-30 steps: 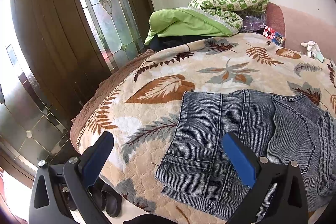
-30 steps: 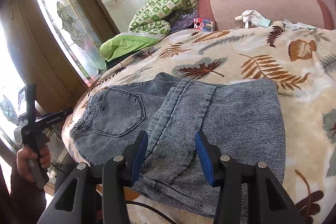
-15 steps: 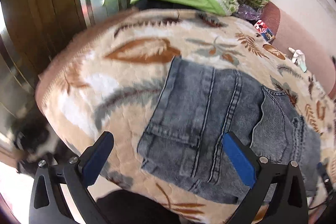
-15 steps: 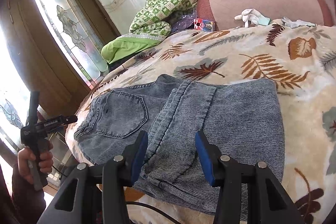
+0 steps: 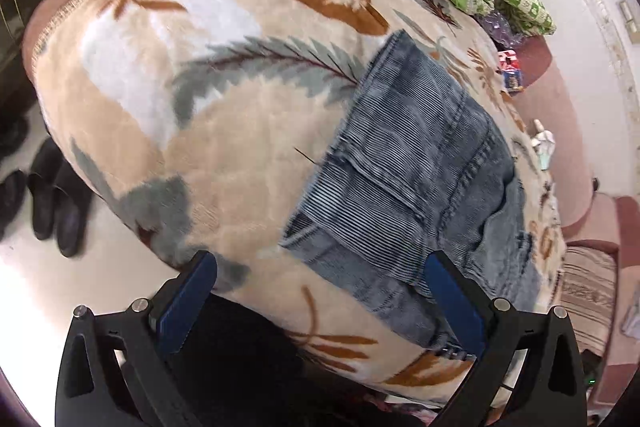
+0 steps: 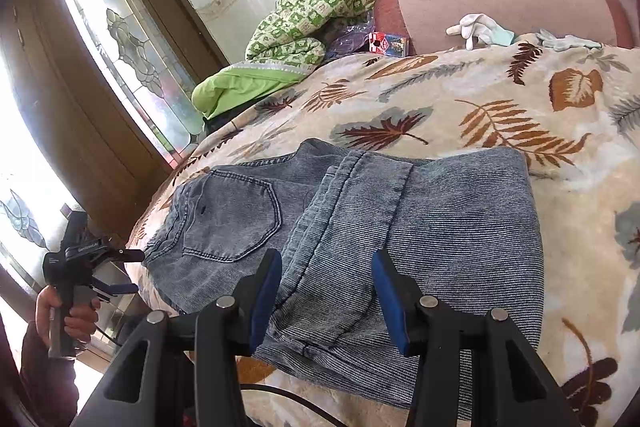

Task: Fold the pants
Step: 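Grasp the waistband end with the left gripper and lift it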

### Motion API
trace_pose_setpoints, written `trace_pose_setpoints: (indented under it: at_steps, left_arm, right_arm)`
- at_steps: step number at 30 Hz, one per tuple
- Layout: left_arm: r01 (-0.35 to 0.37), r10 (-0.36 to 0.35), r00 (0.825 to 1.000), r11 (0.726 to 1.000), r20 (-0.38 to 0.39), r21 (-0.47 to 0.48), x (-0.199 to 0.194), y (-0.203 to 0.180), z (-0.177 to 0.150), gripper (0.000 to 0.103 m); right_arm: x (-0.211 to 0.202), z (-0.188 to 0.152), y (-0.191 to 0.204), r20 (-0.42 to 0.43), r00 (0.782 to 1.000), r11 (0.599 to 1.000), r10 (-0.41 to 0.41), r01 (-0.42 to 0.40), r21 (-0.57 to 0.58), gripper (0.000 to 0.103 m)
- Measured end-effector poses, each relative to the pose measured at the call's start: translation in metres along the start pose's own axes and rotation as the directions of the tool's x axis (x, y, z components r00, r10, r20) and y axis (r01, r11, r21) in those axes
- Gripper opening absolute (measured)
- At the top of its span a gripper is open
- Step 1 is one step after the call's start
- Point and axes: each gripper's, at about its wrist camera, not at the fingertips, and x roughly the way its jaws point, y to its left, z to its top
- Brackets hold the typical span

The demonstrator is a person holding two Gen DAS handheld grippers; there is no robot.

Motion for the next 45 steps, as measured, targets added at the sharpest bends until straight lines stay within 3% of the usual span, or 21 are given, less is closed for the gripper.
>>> trace_pose_setpoints:
  at_steps: [3,6,9,16,19,31,34,37,45]
  left_arm:
    - [0.08,-0.081,0.996,0.996,-0.024,-0.031,0.007,-0.004,-0.004,0.102]
    - [0.145,-0.148,0.988,0.986,-0.039,-0.077,0.015,-0.007,-0.004,0.091]
    - [0.143,-0.144,0.99,0.987,-0.014,-0.067,0.015,-0.012,-0.003,0.089]
    - [0.18,-0.178,0.984,0.979,0.032,-0.093,0.016,-0.006,0.008,0.051]
    - [0.194,-0.19,0.98,0.978,0.058,-0.081,0.017,-0.008,0.009,0.05]
    - [0.127,-0.127,0.981,0.992,0.146,0.011,0.02,-0.023,0.005,0.052]
    - [0.062,-0.071,0.984,0.996,0.165,0.061,0.018,-0.03,0.001,0.036]
    - [0.038,-0.055,0.982,0.995,0.182,0.097,0.013,-0.036,-0.001,0.028]
    - [-0.015,-0.022,0.972,0.988,0.234,0.156,-0.007,-0.058,-0.009,0.024]
  right_arm:
    - [-0.001,0.0,0.0,0.004,1.0,1.0,-0.004,0.004,-0.001,0.051]
    - [-0.001,0.0,0.0,0.003,1.0,1.0,-0.002,0.002,0.001,0.051]
    - [-0.001,-0.001,0.002,-0.001,1.0,1.0,-0.003,0.003,-0.009,0.051]
    - [-0.001,-0.001,0.003,0.002,1.0,1.0,-0.001,0.001,-0.009,0.051]
    - [0.0,-0.002,0.003,0.001,1.0,1.0,-0.005,0.005,-0.014,0.051]
    - [0.004,-0.003,0.002,-0.02,1.0,1.0,-0.022,0.022,-0.012,0.051]
    - [0.003,-0.004,0.002,-0.016,1.0,1.0,-0.023,0.023,-0.01,0.051]
    - [0.002,-0.003,0.0,-0.011,1.0,1.0,-0.023,0.023,0.001,0.051]
    - [0.001,-0.001,-0.002,-0.008,1.0,1.0,-0.026,0.026,0.009,0.051]
